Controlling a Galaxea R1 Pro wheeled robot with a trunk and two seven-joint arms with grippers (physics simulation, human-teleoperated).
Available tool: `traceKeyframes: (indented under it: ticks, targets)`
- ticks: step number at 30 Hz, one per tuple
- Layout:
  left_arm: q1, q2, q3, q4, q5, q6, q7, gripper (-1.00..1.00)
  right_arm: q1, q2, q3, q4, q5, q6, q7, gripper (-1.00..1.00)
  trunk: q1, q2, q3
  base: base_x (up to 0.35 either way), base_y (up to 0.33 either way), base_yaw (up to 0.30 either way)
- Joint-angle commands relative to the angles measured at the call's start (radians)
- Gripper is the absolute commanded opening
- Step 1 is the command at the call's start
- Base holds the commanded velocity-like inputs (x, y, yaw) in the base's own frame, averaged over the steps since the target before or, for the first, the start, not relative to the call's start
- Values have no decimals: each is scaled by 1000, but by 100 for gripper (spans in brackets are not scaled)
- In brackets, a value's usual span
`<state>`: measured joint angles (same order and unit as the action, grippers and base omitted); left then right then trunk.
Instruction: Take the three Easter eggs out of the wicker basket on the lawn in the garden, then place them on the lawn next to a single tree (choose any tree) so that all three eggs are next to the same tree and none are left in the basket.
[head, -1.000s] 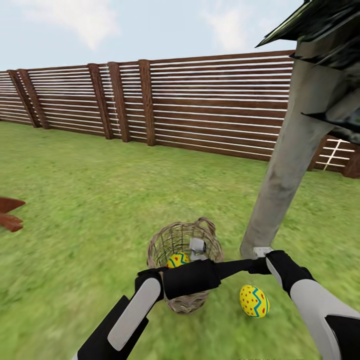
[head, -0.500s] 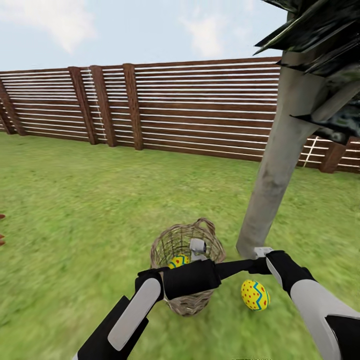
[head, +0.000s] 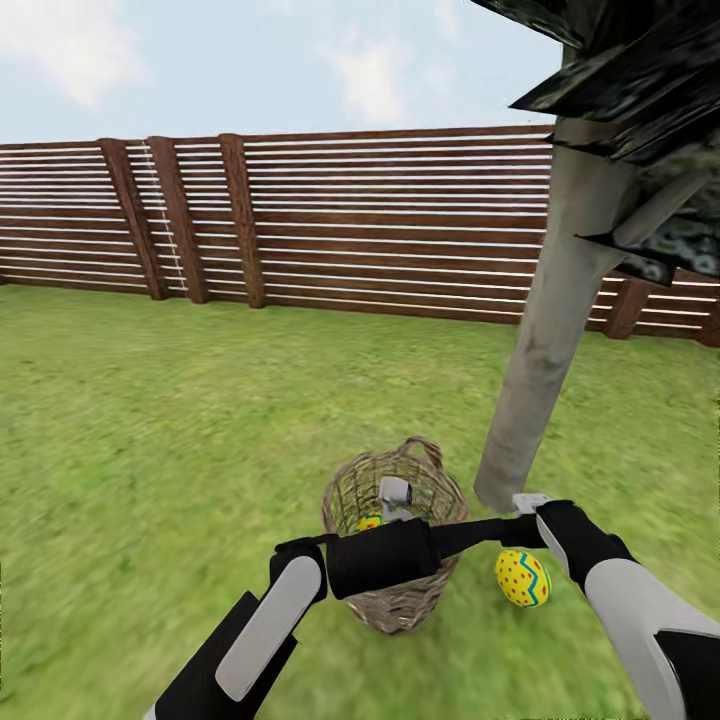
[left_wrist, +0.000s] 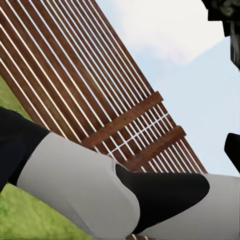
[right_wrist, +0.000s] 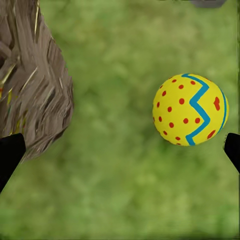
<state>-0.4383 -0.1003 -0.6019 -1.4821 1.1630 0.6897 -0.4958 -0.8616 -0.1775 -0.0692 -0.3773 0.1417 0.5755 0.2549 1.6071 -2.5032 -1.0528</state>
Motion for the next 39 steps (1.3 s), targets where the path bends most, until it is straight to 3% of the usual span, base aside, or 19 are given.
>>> traceKeyframes:
  ticks: [1, 5, 7, 8, 11, 14, 20, 25, 26, 27, 31, 39]
  targets:
    - [0, 1, 1, 0, 7, 6, 0, 100, 0, -10, -8, -4, 9, 6, 9, 100, 0, 0, -1, 0, 346, -64]
    - [0, 11, 2, 0, 6, 3, -1, 100, 0, -71, -48, -17, 9, 14, 87, 100, 0, 0, 0, 0, 321, -21]
    - [0, 12, 2, -1, 6, 2, -1, 100, 0, -123, -92, -44, 11, 62, 187, 100, 0, 0, 0, 0, 109, -4]
    - [0, 13, 3, -1, 6, 2, -2, 100, 0, -152, -115, -85, 11, 108, 286, 100, 0, 0, 0, 0, 35, -1]
    - [0, 14, 30, -1, 6, 3, -2, 100, 0, -171, -126, -146, 10, 142, 444, 100, 0, 0, 0, 0, 15, -1]
    - [0, 15, 61, -1, 6, 5, -3, 100, 0, -187, -130, -188, 10, 156, 559, 100, 0, 0, 0, 0, 4, 0]
    - [0, 16, 70, -1, 6, 5, -3, 100, 0, -210, -153, -241, 8, 163, 595, 100, 0, 0, 0, 0, 0, 0]
    - [0, 16, 71, -1, 6, 5, -4, 100, 0, -212, -273, -300, 11, 252, 611, 100, 0, 0, 0, 0, 0, 0]
    - [0, 16, 71, -1, 6, 5, -4, 100, 0, -211, -289, -329, 11, 270, 627, 100, 0, 0, 0, 0, 0, 0]
    - [0, 16, 71, -1, 6, 5, -4, 100, 0, -207, -299, -374, 12, 287, 694, 100, 0, 0, 0, 33, 8, 0]
    - [0, 16, 71, -2, 6, 7, -4, 100, 0, -205, -297, -398, 13, 310, 778, 100, 0, 0, 0, 182, 155, 0]
    - [0, 19, 94, -3, 6, 7, -4, 100, 0, -198, -294, -442, 14, 313, 788, 100, 0, 0, 0, 200, 178, 0]
